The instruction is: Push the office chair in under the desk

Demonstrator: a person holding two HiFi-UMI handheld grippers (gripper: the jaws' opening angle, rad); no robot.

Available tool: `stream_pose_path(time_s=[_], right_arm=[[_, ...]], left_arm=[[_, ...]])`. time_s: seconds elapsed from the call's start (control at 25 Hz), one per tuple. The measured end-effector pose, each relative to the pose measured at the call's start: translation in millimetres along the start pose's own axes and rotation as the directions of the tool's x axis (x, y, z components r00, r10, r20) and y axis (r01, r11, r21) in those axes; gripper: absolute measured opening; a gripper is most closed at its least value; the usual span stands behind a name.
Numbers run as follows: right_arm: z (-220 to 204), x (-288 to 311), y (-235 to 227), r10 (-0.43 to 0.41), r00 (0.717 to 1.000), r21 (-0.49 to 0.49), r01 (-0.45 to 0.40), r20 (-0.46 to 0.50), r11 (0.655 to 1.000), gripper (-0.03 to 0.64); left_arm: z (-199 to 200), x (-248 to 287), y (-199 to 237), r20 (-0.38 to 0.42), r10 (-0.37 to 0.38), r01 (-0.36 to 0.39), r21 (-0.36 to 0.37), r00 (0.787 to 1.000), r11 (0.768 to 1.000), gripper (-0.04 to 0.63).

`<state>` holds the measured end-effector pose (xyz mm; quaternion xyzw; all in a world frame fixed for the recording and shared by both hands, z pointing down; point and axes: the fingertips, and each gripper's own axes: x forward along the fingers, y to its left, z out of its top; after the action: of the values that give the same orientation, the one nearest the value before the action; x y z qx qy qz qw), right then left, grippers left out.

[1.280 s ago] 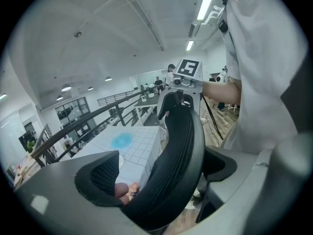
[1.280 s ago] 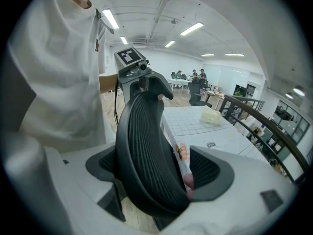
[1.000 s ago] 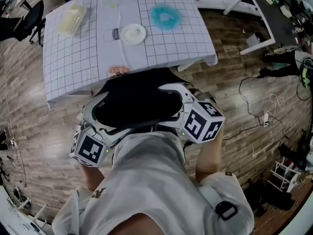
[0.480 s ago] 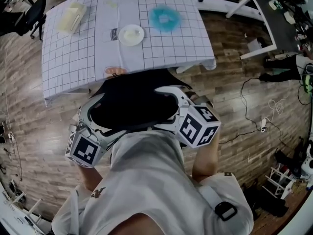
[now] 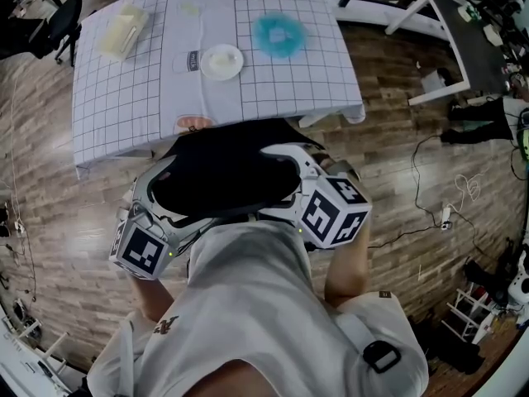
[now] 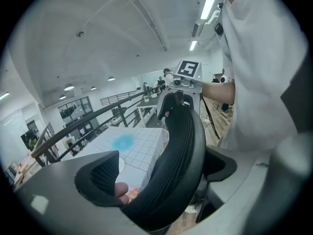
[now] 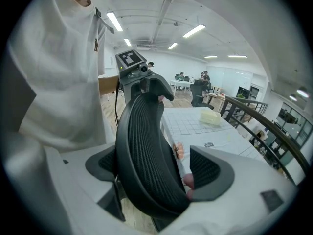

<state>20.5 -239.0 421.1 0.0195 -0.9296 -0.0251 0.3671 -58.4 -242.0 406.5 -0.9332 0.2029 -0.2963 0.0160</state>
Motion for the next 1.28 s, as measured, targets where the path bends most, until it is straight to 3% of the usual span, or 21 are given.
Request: stream_pose_path(time_s=[0.96, 1.28], right_arm=[[-24.5, -20.3, -34.7, 0.000, 1.000, -0.033, 0.000, -0.003, 0.999, 0.422], [-22.7, -17.1, -39.1, -0.006, 1.000, -0.019, 0.006, -0.006, 1.000, 0.422]], left_arm=[[21.3, 36.4, 19.8, -0.011, 0.046, -0.046, -0.016, 0.999, 0.999, 0.503], [20.4, 35.9, 25.9, -0.001, 0.025, -0.025, -0.010, 1.000, 1.000, 0.502]])
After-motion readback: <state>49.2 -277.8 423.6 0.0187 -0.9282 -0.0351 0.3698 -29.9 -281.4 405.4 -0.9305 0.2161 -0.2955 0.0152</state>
